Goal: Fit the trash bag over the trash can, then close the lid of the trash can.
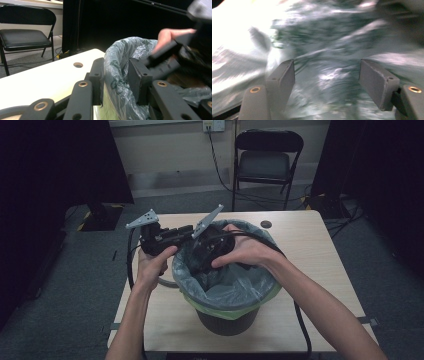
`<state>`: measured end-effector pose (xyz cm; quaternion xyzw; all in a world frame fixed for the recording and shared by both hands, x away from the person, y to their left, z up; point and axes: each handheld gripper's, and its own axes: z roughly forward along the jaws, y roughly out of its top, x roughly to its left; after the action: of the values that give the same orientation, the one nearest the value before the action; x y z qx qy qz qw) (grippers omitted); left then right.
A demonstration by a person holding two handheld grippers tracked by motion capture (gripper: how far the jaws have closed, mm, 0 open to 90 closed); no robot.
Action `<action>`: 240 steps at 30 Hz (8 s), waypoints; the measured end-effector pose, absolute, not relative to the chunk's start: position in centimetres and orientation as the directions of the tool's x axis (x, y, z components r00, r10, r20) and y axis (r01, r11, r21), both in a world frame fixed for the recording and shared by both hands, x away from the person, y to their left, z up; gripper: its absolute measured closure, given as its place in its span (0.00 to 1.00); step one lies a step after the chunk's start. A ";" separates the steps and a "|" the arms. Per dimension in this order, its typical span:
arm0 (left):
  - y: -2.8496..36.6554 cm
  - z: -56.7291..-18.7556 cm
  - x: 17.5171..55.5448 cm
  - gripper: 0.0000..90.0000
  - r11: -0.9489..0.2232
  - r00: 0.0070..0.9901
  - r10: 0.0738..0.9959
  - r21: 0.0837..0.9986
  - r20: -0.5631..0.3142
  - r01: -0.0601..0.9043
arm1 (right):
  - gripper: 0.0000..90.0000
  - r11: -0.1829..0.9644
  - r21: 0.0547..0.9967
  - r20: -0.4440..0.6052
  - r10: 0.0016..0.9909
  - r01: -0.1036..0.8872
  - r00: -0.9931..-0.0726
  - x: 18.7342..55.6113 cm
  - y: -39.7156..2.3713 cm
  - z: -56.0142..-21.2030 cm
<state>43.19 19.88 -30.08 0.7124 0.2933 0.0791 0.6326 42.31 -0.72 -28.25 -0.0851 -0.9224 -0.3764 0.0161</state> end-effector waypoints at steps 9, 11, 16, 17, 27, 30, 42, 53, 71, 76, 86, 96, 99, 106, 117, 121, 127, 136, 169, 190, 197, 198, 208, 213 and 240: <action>20.0 -30.2 43.4 0.59 -0.021 0.789 0.555 0.944 -0.263 0.330 | 0.28 0.765 0.640 0.126 -0.012 0.072 -0.992 40.1 -0.2 -28.8; 20.1 -30.2 43.4 0.55 -0.021 0.790 0.554 0.944 -0.264 0.330 | 0.29 0.756 0.650 0.135 -0.017 0.076 -0.991 40.1 -0.4 -28.6; 20.5 -30.0 43.3 0.49 0.001 0.782 0.564 0.946 -0.267 0.323 | 0.30 0.723 0.674 0.102 0.118 0.156 -0.988 42.2 -1.6 -27.9; 20.6 -29.9 43.3 0.48 0.000 0.778 0.571 0.948 -0.262 0.319 | 0.30 0.721 0.671 0.096 0.145 0.171 -0.985 42.7 -1.9 -27.9; 21.8 -29.5 43.3 0.38 0.029 0.752 0.603 0.950 -0.265 0.312 | 0.30 0.762 0.573 0.065 0.326 0.303 -0.943 45.6 -3.1 -29.4; 21.7 -29.6 43.4 0.38 0.027 0.751 0.604 0.949 -0.266 0.314 | 0.31 0.720 0.631 0.101 0.293 0.290 -0.951 45.1 -3.2 -28.4; 22.0 -29.5 43.3 0.37 0.029 0.740 0.615 0.946 -0.272 0.323 | 0.31 0.490 0.818 0.150 0.323 0.301 -0.935 45.6 -6.1 -24.9; 22.5 -29.6 43.2 0.36 0.031 0.729 0.626 0.943 -0.277 0.332 | 0.33 0.298 0.895 0.181 0.438 0.332 -0.881 46.7 -8.6 -24.0; 26.2 -30.3 43.1 0.36 0.070 0.656 0.693 0.934 -0.298 0.350 | 0.29 0.081 0.934 0.210 0.663 0.348 -0.718 47.5 -17.1 -23.6; 27.4 -31.2 43.2 0.34 0.049 0.623 0.730 0.931 -0.281 0.363 | 0.28 0.030 0.940 0.217 0.713 0.338 -0.666 46.9 -19.3 -25.2; 28.6 -34.8 44.6 0.29 -0.039 0.530 0.808 0.875 -0.256 0.483 | 0.27 0.044 0.929 0.197 0.781 0.367 -0.593 45.1 -22.6 -29.6; 30.1 -41.3 46.0 0.31 -0.012 0.403 0.844 0.738 -0.355 0.674 | 0.27 0.105 0.890 0.179 0.815 0.444 -0.551 42.6 -24.9 -35.3; 30.1 -42.9 46.1 0.31 -0.041 0.345 0.893 0.713 -0.287 0.700 | 0.27 0.111 0.881 0.179 0.822 0.460 -0.540 41.8 -25.3 -37.2; 30.6 -46.4 47.1 0.36 -0.016 0.199 0.955 0.632 -0.220 0.775 | 0.27 0.148 0.815 0.209 0.827 0.561 -0.522 40.0 -25.9 -42.1; 29.8 -48.1 48.2 0.44 -0.070 0.136 0.989 0.609 -0.064 0.790 | 0.28 0.214 0.747 0.174 0.851 0.630 -0.496 38.0 -27.0 -47.9; 30.1 -48.0 48.0 0.48 -0.078 0.098 0.995 0.590 -0.002 0.804 | 0.28 0.221 0.737 0.165 0.857 0.639 -0.488 37.5 -27.2 -49.0; 31.7 -48.0 47.4 0.45 -0.030 0.048 0.999 0.579 -0.016 0.814 | 0.28 0.269 0.736 0.082 0.875 0.621 -0.476 37.2 -27.0 -49.5; 34.1 -47.7 46.7 0.66 0.012 -0.001 1.000 0.567 -0.020 0.824 | 0.28 0.310 0.750 -0.012 0.890 0.585 -0.457 36.5 -27.1 -49.9; 35.6 -44.9 45.7 0.88 0.147 -0.030 0.982 0.661 -0.185 0.736 | 0.28 0.306 0.750 -0.010 0.892 0.587 -0.452 36.5 -27.1 -49.9; 37.7 -40.1 45.4 0.88 0.381 0.001 0.888 0.737 -0.460 0.558 | 0.27 0.308 0.748 -0.012 0.891 0.587 -0.453 36.6 -27.1 -49.9; 37.2 -38.0 46.1 0.88 0.413 0.031 0.869 0.758 -0.494 0.505 | 0.27 0.308 0.748 -0.012 0.891 0.588 -0.453 36.6 -27.1 -49.9; 37.3 -37.6 46.2 0.88 0.412 0.035 0.870 0.764 -0.492 0.497 | 0.27 0.309 0.748 -0.012 0.891 0.588 -0.453 36.6 -27.1 -49.9; 36.4 -34.4 47.7 0.88 0.411 0.132 0.856 0.813 -0.499 0.412 | 0.26 0.308 0.749 -0.011 0.892 0.587 -0.453 36.7 -27.1 -50.0; 36.2 -32.8 47.9 0.88 0.422 0.154 0.846 0.818 -0.510 0.391 | 0.26 0.307 0.749 -0.011 0.892 0.587 -0.452 36.7 -27.1 -50.0; 30.9 -27.4 43.7 0.88 0.274 0.551 0.741 0.922 -0.383 0.272 | 0.26 0.303 0.747 -0.012 0.896 0.591 -0.444 36.8 -27.0 -50.0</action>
<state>43.67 30.95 -27.36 0.5762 0.4396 0.1761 0.6661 36.75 -26.97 -49.95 -0.4788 -0.7765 -0.3451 -0.2207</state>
